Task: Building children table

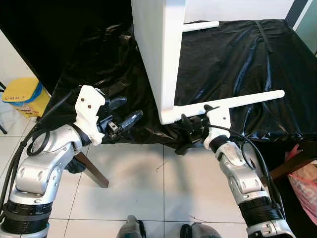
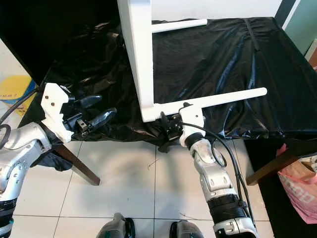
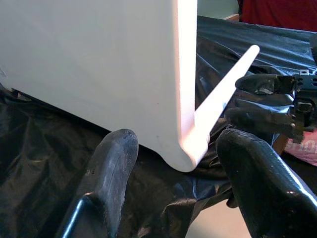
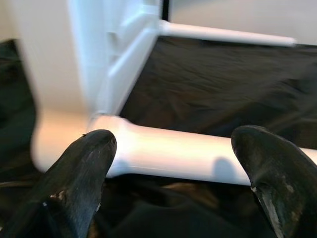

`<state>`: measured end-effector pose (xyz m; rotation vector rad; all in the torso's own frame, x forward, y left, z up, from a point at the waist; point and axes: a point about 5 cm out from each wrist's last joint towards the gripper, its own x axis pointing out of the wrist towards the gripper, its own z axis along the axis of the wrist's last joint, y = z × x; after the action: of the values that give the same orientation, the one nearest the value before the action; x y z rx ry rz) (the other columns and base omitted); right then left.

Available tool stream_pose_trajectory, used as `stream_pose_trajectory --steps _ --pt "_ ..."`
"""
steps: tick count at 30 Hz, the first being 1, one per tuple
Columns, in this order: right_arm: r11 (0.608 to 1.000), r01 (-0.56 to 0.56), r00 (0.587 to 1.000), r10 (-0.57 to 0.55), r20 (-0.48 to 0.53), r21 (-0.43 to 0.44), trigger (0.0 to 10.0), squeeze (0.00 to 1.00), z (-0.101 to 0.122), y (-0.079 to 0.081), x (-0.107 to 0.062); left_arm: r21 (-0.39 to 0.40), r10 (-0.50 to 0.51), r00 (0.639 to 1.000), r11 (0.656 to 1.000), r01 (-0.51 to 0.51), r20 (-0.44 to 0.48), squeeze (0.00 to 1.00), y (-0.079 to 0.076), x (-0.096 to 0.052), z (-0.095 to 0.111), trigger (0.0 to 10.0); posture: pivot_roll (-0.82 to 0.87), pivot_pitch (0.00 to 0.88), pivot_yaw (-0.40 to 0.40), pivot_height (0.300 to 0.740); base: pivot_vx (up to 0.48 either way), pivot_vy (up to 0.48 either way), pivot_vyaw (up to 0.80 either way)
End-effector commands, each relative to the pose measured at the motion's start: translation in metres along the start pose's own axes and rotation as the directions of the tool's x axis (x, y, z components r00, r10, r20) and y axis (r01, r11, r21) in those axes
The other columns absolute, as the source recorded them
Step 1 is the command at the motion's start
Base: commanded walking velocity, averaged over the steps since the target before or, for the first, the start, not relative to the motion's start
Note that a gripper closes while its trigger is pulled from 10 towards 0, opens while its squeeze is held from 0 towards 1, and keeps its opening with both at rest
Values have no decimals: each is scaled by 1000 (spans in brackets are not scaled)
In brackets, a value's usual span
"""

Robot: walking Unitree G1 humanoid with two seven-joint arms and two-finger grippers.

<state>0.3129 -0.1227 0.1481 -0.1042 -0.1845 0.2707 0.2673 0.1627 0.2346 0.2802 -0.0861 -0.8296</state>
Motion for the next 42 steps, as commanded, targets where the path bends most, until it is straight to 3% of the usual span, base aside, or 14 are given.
stream_pose_trajectory --steps 1,8,16,17,21,25,42 --pt "1000 28 999 -28 -16 2 10000 0 -3 0 2 1 -20 1000 1000 20 -12 0 -3 -2 0 10000 34 109 0 740 0 0 0" --pt "998 61 998 -61 -16 0 10000 0 -3 7 15 0 -12 1000 1000 12 -16 0 -2 -4 0 10000 38 115 1 740 0 0 0" --pt "998 49 999 -48 -24 30 10000 0 -5 26 35 -1 0 1000 1000 0 -22 0 -1 -7 1 10000 54 124 2 740 0 0 0" --pt "999 20 999 -19 -26 46 10000 0 -4 38 42 0 4 1000 1000 -4 -24 0 -1 -9 2 10000 61 126 2 740 0 0 0" --pt "999 5 1000 -4 -27 54 10000 0 -4 43 45 0 6 1000 1000 -6 -25 0 -1 -9 2 10000 64 127 1 740 0 0 0" --pt "991 -87 995 92 -47 99 10000 0 -6 79 56 -2 19 999 1000 -19 -32 0 0 -13 4 10000 75 131 9 740 0 0 0" --pt "973 -181 981 189 -47 144 10000 0 14 129 80 -1 23 999 1000 -23 -42 0 1 -16 7 10000 100 134 19 740 0 0 0"
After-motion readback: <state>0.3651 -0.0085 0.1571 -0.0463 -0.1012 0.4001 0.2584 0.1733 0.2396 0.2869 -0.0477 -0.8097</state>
